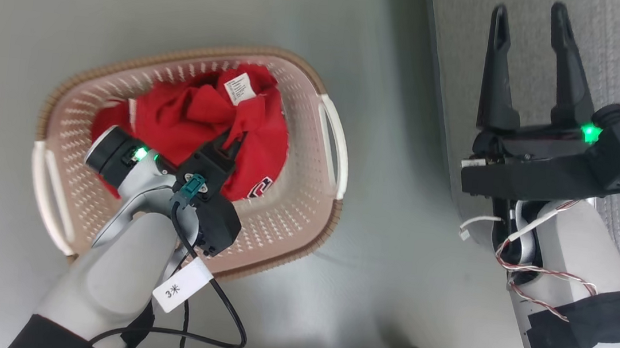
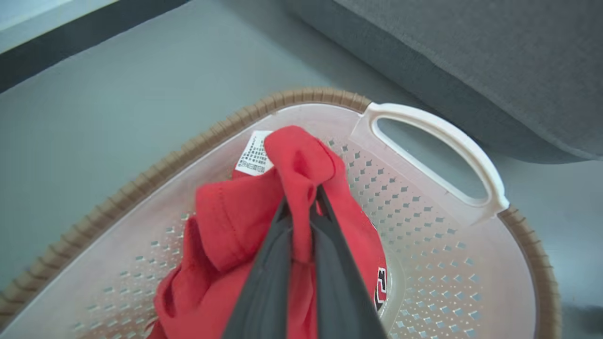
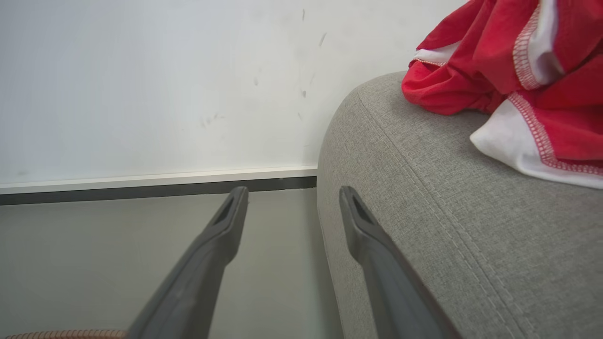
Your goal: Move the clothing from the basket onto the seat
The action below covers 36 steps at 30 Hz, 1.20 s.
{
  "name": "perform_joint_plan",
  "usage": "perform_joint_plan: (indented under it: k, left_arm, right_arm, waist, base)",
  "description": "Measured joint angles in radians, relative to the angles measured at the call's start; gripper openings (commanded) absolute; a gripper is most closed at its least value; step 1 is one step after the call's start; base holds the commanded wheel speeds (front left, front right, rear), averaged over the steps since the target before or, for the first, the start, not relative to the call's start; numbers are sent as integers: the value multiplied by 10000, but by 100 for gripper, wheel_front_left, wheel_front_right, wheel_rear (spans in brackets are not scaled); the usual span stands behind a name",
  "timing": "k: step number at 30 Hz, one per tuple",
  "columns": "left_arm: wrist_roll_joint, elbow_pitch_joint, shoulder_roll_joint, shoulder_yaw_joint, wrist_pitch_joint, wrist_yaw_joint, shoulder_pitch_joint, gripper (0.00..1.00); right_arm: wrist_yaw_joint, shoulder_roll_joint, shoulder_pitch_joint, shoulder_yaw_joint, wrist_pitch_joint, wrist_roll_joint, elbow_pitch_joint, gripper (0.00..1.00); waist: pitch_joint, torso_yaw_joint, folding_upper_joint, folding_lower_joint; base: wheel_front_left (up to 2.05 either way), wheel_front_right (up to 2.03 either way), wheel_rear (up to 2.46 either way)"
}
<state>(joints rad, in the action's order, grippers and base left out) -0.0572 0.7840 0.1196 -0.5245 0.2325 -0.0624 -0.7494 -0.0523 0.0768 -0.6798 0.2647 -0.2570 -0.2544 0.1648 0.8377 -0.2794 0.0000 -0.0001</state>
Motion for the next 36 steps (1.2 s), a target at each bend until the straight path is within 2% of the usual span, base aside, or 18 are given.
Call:
perform_joint_plan:
  k: [20, 36]
  left_arm:
    - [-1051, -1406, -194, 232, 171, -523, 244, 0]
    - [-2004, -2050, 35, 552, 173, -612, 251, 0]
  right_arm:
    - [316, 186, 629, -349, 0, 73, 1260, 100]
    - [610, 226, 1643, -353, 2, 79, 2084, 100]
  waist:
    - [-2865, 1069, -1, -1]
    - [-5305, 1421, -1, -1]
  base:
    - [0, 0, 0]
    - [0, 0, 0]
